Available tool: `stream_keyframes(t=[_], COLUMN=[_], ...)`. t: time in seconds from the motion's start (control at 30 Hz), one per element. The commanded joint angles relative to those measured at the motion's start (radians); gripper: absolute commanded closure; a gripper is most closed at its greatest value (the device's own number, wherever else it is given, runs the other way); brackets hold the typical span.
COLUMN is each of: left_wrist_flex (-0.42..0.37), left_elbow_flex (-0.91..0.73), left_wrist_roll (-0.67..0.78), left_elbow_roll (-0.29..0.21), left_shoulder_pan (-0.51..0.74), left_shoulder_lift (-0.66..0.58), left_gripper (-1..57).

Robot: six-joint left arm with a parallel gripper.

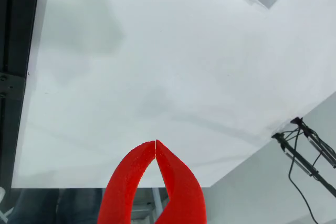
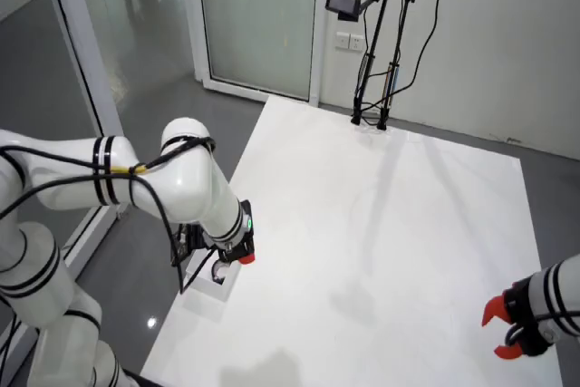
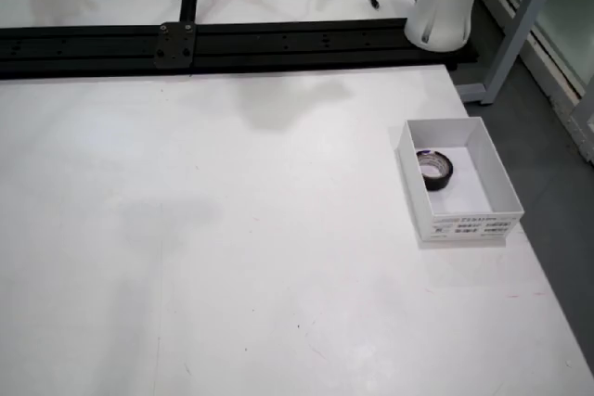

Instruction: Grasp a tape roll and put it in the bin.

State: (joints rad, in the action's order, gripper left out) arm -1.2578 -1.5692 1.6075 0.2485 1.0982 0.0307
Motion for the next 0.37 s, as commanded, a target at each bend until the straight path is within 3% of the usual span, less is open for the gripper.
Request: stream_keyframes(t=[0.03,0.37], left_wrist_flex=[0.000,0.000], left_elbow_flex=[0.000,0.000], left_wrist_roll=[0.000,0.000], left_elbow_roll=[0.000,0.000], left_shoulder_pan=[-0.008,0.000], left_shoulder_lift=[0.000,0.000], left_gripper=[56.8,56.8])
